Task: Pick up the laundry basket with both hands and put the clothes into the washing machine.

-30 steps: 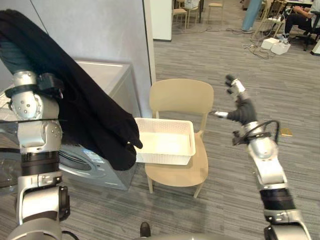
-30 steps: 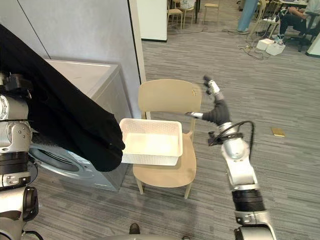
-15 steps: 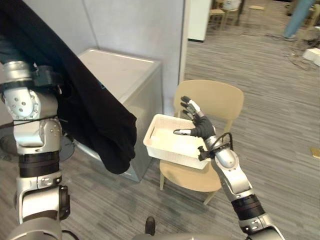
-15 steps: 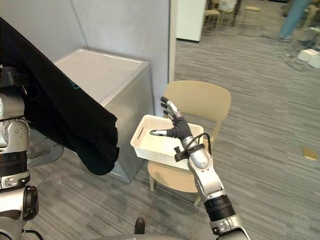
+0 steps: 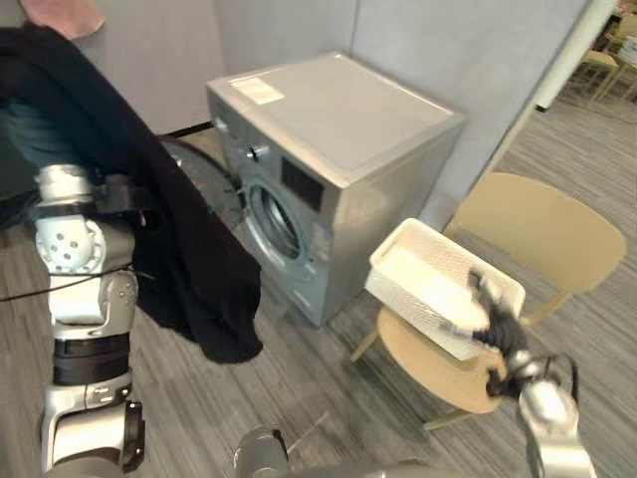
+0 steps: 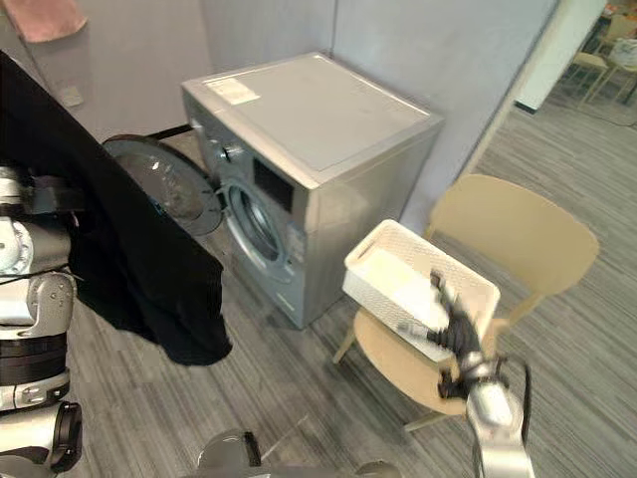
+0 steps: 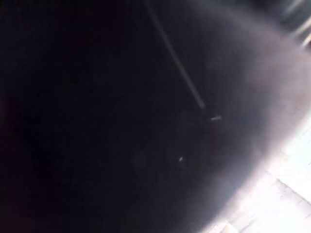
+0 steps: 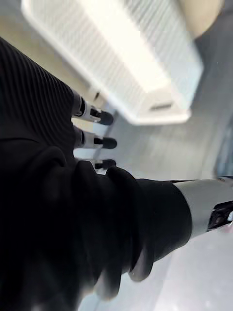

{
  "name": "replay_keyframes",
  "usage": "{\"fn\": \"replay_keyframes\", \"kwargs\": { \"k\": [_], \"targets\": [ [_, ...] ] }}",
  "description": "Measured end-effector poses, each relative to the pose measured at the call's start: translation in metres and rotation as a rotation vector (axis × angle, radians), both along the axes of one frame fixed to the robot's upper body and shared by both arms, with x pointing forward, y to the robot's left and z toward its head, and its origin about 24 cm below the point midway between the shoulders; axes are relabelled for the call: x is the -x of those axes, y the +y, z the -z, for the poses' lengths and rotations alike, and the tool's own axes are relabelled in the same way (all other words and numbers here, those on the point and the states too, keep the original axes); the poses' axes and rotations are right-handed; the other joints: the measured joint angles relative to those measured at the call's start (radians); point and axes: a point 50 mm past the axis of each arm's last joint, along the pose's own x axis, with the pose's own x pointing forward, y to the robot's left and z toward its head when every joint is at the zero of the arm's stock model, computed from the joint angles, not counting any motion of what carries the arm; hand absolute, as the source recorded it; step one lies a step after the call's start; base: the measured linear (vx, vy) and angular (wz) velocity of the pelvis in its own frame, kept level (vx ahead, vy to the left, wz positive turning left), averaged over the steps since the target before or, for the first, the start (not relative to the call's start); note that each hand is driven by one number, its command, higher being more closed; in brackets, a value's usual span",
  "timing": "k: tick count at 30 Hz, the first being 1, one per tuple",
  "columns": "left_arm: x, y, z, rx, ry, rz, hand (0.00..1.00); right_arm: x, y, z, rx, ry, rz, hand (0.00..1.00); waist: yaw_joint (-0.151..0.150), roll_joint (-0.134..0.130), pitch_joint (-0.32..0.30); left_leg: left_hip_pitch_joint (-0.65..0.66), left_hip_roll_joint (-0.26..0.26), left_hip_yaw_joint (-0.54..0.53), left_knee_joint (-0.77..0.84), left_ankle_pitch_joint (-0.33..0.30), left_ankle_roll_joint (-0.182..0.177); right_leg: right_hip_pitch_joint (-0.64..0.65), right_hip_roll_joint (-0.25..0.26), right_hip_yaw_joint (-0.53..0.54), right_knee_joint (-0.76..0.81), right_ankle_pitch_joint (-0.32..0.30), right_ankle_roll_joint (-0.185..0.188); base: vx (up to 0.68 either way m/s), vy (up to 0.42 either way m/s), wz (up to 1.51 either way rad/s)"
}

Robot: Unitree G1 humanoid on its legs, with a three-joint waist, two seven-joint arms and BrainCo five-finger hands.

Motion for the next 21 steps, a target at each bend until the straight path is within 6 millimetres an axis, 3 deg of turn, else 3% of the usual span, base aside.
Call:
{"fn": "replay_keyframes", "kwargs": {
  "k": [1,2,3,4,5,6,8,11,14,15,16,17,19,20,21],
  "targets": [
    [0.000,0.000,0.002,-0.005,0.009,0.001,1.00,0.013,0.004,0.022,0.013,0.113,-0.006,0.00,-0.001,0.004,0.003,0.004,-0.020,-0.010,-0.002,-0.008,0.014,-0.049,-0.015,0.053,0.075,0.059,-0.089,0.16,0.316,0.63],
    [0.000,0.001,0.004,-0.014,0.024,-0.006,1.00,0.029,0.008,0.048,0.062,0.255,-0.022,0.00,0.001,0.008,0.010,0.024,-0.043,-0.030,-0.014,-0.015,0.029,-0.116,0.012,0.179,0.181,0.075,-0.081,0.15,0.281,0.46],
    [0.000,0.002,0.007,-0.015,0.037,-0.013,1.00,0.037,0.010,0.059,0.077,0.321,-0.027,0.00,0.000,0.007,0.010,0.042,-0.056,-0.038,-0.031,-0.013,0.035,-0.141,0.043,0.242,0.227,0.052,-0.041,0.16,0.236,0.60],
    [0.000,0.003,0.013,-0.022,0.062,-0.024,1.00,0.056,0.012,0.075,0.105,0.432,-0.039,0.00,-0.010,0.007,0.010,0.085,-0.087,-0.056,-0.087,0.003,0.056,-0.171,0.106,0.310,0.271,0.017,0.013,0.20,0.249,0.80],
    [0.000,0.002,0.017,-0.018,0.072,-0.025,1.00,0.072,0.013,0.086,0.119,0.512,-0.047,0.00,-0.027,0.006,0.011,0.127,-0.127,-0.082,-0.155,0.028,0.064,-0.189,0.150,0.329,0.255,-0.010,0.043,0.18,0.186,0.85],
    [0.000,0.002,0.018,-0.017,0.070,-0.025,1.00,0.077,0.012,0.089,0.112,0.528,-0.032,0.00,-0.031,0.002,0.012,0.147,-0.147,-0.091,-0.187,0.037,0.063,-0.204,0.168,0.338,0.234,-0.019,0.049,0.20,0.170,0.83],
    [-0.005,-0.010,0.022,-0.025,0.086,0.013,1.00,0.089,0.011,0.099,0.111,0.596,-0.022,0.00,-0.049,-0.002,0.018,0.202,-0.199,-0.135,-0.265,0.068,0.062,-0.250,0.244,0.349,0.047,-0.045,0.065,0.21,0.133,0.76],
    [-0.012,-0.028,0.034,-0.018,0.121,0.071,1.00,0.094,0.012,0.102,0.099,0.622,-0.011,0.00,-0.046,0.009,0.026,0.250,-0.214,-0.181,-0.288,0.075,0.071,-0.247,0.304,0.324,-0.258,-0.021,0.073,0.24,0.065,0.74],
    [-0.015,-0.035,0.035,0.022,0.117,0.094,1.00,0.096,0.016,0.101,0.091,0.627,-0.014,0.00,-0.054,-0.012,0.024,0.306,-0.248,-0.237,-0.277,0.061,0.052,-0.181,0.315,0.283,-0.380,0.045,0.027,0.32,-0.018,0.94],
    [-0.016,-0.042,0.032,0.053,0.096,0.116,1.00,0.098,0.016,0.099,0.092,0.624,-0.017,0.00,-0.053,-0.015,0.021,0.323,-0.252,-0.252,-0.239,0.021,0.048,-0.133,0.324,0.280,-0.386,0.057,0.005,0.40,-0.105,1.21],
    [-0.015,-0.048,0.031,0.084,0.075,0.131,1.00,0.097,0.015,0.098,0.099,0.621,-0.020,0.00,-0.052,0.000,0.029,0.330,-0.227,-0.254,-0.167,-0.038,0.025,-0.093,0.334,0.251,-0.376,0.083,-0.005,0.38,-0.103,1.01],
    [-0.015,-0.051,0.031,0.094,0.072,0.140,1.00,0.096,0.015,0.098,0.100,0.617,-0.025,0.00,-0.046,0.006,0.033,0.324,-0.212,-0.245,-0.105,-0.059,-0.010,-0.072,0.337,0.237,-0.375,0.083,-0.004,0.26,-0.069,0.83],
    [-0.015,-0.062,0.033,0.115,0.071,0.180,1.00,0.086,0.019,0.095,0.123,0.594,-0.087,0.00,-0.036,0.027,0.039,0.171,-0.096,-0.158,0.271,-0.026,-0.128,0.006,0.379,0.206,-0.397,0.055,-0.003,0.30,-0.053,0.45],
    [-0.015,-0.069,0.032,0.100,0.068,0.203,1.00,0.075,0.024,0.092,0.134,0.557,-0.121,0.00,-0.011,0.025,0.038,0.076,0.018,-0.117,0.403,-0.060,-0.068,0.040,0.419,0.212,-0.416,0.043,-0.016,0.28,-0.064,0.03],
    [-0.015,-0.069,0.032,0.097,0.068,0.204,1.00,0.072,0.024,0.091,0.135,0.547,-0.122,0.00,-0.010,0.021,0.038,0.063,0.033,-0.119,0.402,-0.066,-0.059,0.045,0.424,0.213,-0.422,0.042,-0.019,0.20,-0.074,-0.34]
  ]
}}
